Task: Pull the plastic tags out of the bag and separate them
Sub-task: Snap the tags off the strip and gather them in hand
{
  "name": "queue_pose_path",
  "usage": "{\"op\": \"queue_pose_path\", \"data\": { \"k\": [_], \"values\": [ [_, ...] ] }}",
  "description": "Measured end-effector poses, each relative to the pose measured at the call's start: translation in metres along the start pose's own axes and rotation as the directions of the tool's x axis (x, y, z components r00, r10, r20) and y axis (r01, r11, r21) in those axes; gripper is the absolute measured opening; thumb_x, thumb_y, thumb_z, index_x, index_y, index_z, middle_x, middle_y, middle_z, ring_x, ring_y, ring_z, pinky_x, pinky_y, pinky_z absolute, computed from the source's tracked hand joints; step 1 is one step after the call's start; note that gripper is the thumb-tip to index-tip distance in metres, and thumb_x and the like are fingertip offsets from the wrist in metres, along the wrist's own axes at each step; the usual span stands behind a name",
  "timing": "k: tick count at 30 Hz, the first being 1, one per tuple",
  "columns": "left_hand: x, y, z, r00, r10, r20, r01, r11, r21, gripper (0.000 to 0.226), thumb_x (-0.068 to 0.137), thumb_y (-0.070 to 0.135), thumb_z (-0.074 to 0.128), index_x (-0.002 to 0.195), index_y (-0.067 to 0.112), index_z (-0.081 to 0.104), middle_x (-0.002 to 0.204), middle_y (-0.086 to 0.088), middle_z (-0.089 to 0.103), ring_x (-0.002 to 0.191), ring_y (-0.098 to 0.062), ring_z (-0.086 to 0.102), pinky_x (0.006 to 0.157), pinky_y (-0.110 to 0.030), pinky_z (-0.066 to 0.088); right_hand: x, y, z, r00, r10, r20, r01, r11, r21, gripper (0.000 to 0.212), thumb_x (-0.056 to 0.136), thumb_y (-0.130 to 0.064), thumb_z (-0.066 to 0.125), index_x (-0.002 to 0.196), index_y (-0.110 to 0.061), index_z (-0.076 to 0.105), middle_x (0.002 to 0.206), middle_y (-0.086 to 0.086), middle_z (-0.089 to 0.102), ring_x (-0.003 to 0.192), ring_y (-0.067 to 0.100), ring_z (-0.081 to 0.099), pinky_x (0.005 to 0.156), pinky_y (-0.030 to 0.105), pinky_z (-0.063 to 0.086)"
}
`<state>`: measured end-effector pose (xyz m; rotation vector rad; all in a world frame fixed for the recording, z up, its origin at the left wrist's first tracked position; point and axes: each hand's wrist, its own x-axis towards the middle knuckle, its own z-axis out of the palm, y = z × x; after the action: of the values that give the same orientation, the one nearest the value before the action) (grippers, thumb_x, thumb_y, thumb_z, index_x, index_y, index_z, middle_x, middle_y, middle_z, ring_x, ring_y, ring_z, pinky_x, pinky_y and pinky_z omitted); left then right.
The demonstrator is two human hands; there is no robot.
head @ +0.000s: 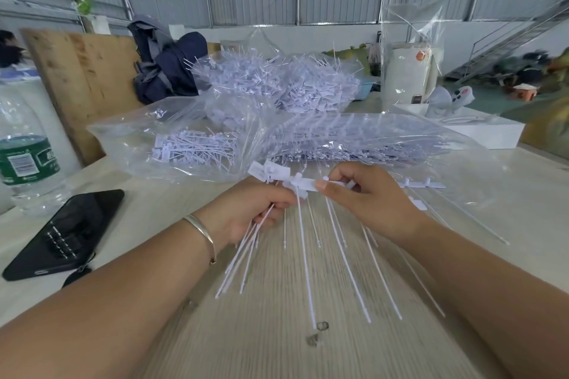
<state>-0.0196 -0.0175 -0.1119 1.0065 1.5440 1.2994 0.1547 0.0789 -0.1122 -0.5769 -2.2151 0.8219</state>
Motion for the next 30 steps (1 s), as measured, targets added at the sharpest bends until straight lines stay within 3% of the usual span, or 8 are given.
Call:
{"op": "queue_pose_path", "data": {
  "k": [3, 8, 12, 16, 22, 30],
  "values": [
    [0.001, -0.002, 0.003, 0.998, -0.029, 0.051, 0.029, 1.0, 0.002, 0.027, 0.081, -0.013, 0.058, 0.072, 0.013, 0.058, 0.053, 0.004, 0.038, 0.038, -0.003, 0.025, 0.032, -0.013, 0.017, 0.0, 0.002, 0.0, 1.0, 0.011, 0.012, -0.011, 0.999, -0.037, 0.023, 0.086, -0.038, 0.065, 0.075, -0.018, 0.061, 0.058, -0.01, 0.044, 0.051, 0.005, 0.037, 0.055, 0.023, 0.03],
    [0.001, -0.005, 0.004, 0.998, -0.058, -0.005, 0.058, 0.998, 0.011, 0.018, 0.082, -0.005, 0.063, 0.073, 0.01, 0.063, 0.05, 0.002, 0.042, 0.037, -0.006, 0.034, 0.032, -0.013, 0.021, 0.001, 0.002, 0.0, 1.0, 0.002, 0.02, -0.001, 0.998, -0.056, 0.008, 0.086, -0.022, 0.061, 0.078, -0.022, 0.064, 0.064, -0.01, 0.048, 0.052, 0.002, 0.041, 0.054, 0.016, 0.03],
    [0.0, -0.006, 0.005, 0.997, -0.058, -0.044, 0.058, 0.998, 0.001, 0.009, 0.086, 0.009, 0.068, 0.078, 0.008, 0.064, 0.052, 0.001, 0.047, 0.038, -0.008, 0.04, 0.033, -0.014, 0.024, 0.001, 0.001, 0.0, 0.999, -0.005, 0.032, 0.007, 0.998, -0.057, 0.013, 0.083, -0.014, 0.056, 0.078, -0.023, 0.064, 0.065, -0.008, 0.051, 0.051, 0.003, 0.041, 0.052, 0.016, 0.031],
    [-0.001, -0.003, 0.005, 0.989, -0.148, 0.023, 0.149, 0.987, -0.063, 0.02, 0.093, 0.014, 0.056, 0.075, 0.01, 0.058, 0.049, 0.003, 0.042, 0.033, -0.003, 0.028, 0.03, -0.011, 0.017, 0.001, 0.003, 0.0, 0.999, -0.012, 0.042, 0.017, 0.993, -0.117, 0.021, 0.079, -0.005, 0.054, 0.08, -0.024, 0.064, 0.075, -0.007, 0.055, 0.056, 0.006, 0.043, 0.056, 0.022, 0.033],
    [0.001, 0.001, 0.002, 0.981, -0.188, 0.051, 0.194, 0.94, -0.279, 0.017, 0.101, 0.015, 0.043, 0.086, 0.021, 0.05, 0.054, 0.006, 0.033, 0.035, -0.002, 0.021, 0.029, -0.012, 0.011, 0.002, 0.006, 0.0, 1.0, 0.006, 0.002, -0.005, 0.986, -0.165, 0.021, 0.078, -0.007, 0.055, 0.076, -0.027, 0.062, 0.07, -0.01, 0.054, 0.059, 0.008, 0.046, 0.059, 0.024, 0.035],
    [0.0, 0.004, 0.0, 0.997, -0.074, 0.016, 0.075, 0.972, -0.222, 0.031, 0.082, 0.045, 0.067, 0.074, 0.022, 0.047, 0.056, 0.008, 0.024, 0.038, -0.002, 0.017, 0.03, -0.014, 0.012, 0.001, 0.003, -0.002, 0.999, -0.003, -0.04, -0.005, 0.981, -0.195, 0.022, 0.075, -0.008, 0.06, 0.079, -0.027, 0.069, 0.074, -0.004, 0.061, 0.062, 0.006, 0.049, 0.062, 0.021, 0.035]
  ]
}}
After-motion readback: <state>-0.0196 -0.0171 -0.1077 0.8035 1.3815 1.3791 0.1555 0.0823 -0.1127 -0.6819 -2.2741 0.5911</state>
